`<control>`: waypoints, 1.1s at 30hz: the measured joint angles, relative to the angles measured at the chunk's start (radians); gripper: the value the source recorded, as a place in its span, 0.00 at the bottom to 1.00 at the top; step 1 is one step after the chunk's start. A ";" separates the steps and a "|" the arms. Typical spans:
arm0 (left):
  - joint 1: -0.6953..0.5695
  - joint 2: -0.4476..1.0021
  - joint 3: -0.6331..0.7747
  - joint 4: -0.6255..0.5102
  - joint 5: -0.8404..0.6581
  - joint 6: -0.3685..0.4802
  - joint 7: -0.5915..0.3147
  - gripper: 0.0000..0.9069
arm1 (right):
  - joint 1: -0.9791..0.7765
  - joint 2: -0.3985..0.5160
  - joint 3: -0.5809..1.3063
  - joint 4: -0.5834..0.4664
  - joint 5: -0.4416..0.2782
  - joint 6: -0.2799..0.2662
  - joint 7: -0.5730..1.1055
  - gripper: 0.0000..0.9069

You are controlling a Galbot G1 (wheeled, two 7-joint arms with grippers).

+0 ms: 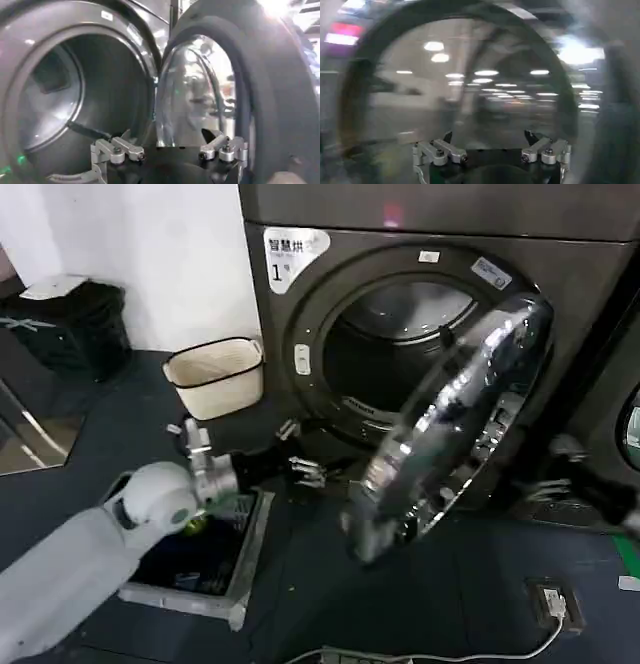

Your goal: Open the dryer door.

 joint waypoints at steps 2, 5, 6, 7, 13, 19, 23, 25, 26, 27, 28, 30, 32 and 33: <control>-0.012 -0.013 0.020 -0.004 0.008 0.003 0.002 1.00 | -0.038 0.016 0.078 0.022 -0.013 -0.002 0.092 1.00; -0.037 -0.037 0.061 -0.006 0.016 0.005 0.005 1.00 | -0.094 0.038 0.190 0.051 -0.064 -0.016 0.228 1.00; -0.046 -0.044 0.076 -0.006 0.017 0.003 0.007 1.00 | -0.113 0.045 0.226 0.057 -0.077 -0.028 0.271 1.00; -0.057 -0.052 0.092 -0.006 0.017 0.000 0.007 1.00 | -0.129 0.049 0.256 0.060 -0.089 -0.029 0.305 1.00; -0.139 -0.112 0.226 0.023 0.031 -0.021 0.008 1.00 | -0.219 0.052 0.438 0.060 -0.106 -0.045 0.517 1.00; -0.233 -0.225 0.347 0.086 0.063 -0.037 -0.003 1.00 | -0.302 0.055 0.612 0.045 -0.140 -0.074 0.641 1.00; -0.296 -0.314 0.421 0.138 0.067 -0.048 -0.006 1.00 | -0.356 0.074 0.710 0.055 -0.150 -0.097 0.691 1.00; -0.326 -0.359 0.453 0.168 0.069 -0.052 -0.015 1.00 | -0.380 0.083 0.748 0.062 -0.166 -0.099 0.709 1.00; -0.340 -0.379 0.465 0.182 0.071 -0.056 -0.017 1.00 | -0.389 0.086 0.763 0.066 -0.174 -0.099 0.717 1.00; -0.351 -0.402 0.478 0.198 0.079 -0.060 -0.019 1.00 | -0.397 0.089 0.779 0.070 -0.184 -0.099 0.726 1.00; -0.360 -0.426 0.490 0.213 0.085 -0.063 -0.020 1.00 | -0.405 0.092 0.793 0.074 -0.199 -0.105 0.731 1.00; -0.378 -0.468 0.509 0.243 0.094 -0.066 -0.021 1.00 | -0.419 0.104 0.824 0.091 -0.216 -0.136 0.751 1.00; -0.387 -0.512 0.524 0.269 0.100 -0.067 -0.023 1.00 | -0.430 0.108 0.852 0.104 -0.233 -0.154 0.761 1.00; -0.394 -0.533 0.530 0.283 0.104 -0.068 -0.023 1.00 | -0.434 0.106 0.865 0.104 -0.240 -0.160 0.769 1.00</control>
